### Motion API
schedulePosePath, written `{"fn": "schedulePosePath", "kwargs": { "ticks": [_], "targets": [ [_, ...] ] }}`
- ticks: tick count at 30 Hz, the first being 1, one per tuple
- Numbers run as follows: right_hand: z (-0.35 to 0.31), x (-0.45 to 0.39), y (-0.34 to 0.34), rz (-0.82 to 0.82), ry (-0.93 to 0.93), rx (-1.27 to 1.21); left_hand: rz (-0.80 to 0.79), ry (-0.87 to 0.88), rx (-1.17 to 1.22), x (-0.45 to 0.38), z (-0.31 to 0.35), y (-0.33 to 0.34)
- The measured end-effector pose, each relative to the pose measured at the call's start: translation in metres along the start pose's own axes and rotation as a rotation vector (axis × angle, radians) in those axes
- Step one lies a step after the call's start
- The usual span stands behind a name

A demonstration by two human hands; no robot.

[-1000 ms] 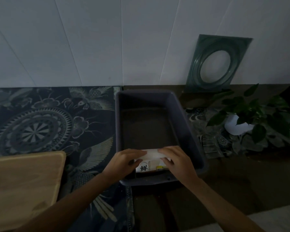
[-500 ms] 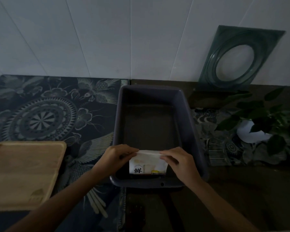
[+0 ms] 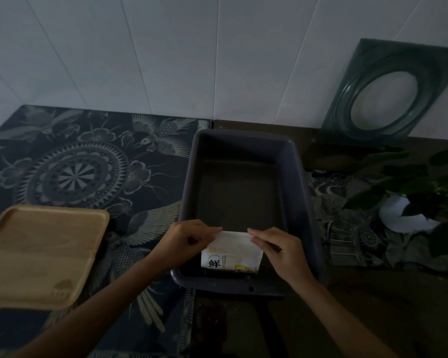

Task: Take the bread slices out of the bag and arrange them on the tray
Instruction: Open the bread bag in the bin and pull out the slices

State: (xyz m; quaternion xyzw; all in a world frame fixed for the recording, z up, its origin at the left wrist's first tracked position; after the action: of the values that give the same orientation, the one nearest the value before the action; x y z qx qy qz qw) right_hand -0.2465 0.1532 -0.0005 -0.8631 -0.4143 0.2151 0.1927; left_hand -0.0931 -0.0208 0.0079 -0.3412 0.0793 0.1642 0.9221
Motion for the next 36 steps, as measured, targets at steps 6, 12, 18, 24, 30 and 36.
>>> {"fn": "schedulePosePath", "kwargs": {
  "ticks": [6, 12, 18, 24, 30, 36],
  "targets": [
    [0.003, 0.002, 0.001, -0.022, 0.071, -0.027, 0.013, 0.016, -0.040, 0.000, 0.005, 0.004],
    [-0.005, 0.005, 0.002, -0.038, 0.053, 0.034, 0.015, 0.024, -0.046, -0.002, 0.011, 0.002],
    [-0.005, 0.002, -0.001, -0.038, 0.101, 0.044, 0.004, -0.017, -0.025, -0.003, 0.013, -0.002],
    [-0.006, -0.002, 0.004, -0.104, 0.148, 0.069, -0.030, -0.079, -0.002, -0.003, 0.012, -0.004],
    [-0.008, -0.001, 0.008, -0.144, 0.180, 0.042, -0.101, -0.134, 0.014, -0.010, 0.013, 0.001],
    [-0.023, 0.005, 0.005, -0.086, 0.051, 0.235, -0.146, -0.240, 0.128, -0.016, 0.006, 0.010]
  ]
}}
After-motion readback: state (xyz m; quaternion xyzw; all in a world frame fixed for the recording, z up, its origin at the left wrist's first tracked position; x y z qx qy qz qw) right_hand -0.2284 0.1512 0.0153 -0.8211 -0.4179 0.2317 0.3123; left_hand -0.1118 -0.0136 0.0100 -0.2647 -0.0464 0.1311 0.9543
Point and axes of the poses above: each hand's wrist, its own x-axis away from the middle knuckle, its own y-axis out of the palm, z = x × y, the point moved 8 cm from there along -x, towards the middle knuckle, and after that the axes turned 7 degrees about y, right-handed, at the moved point
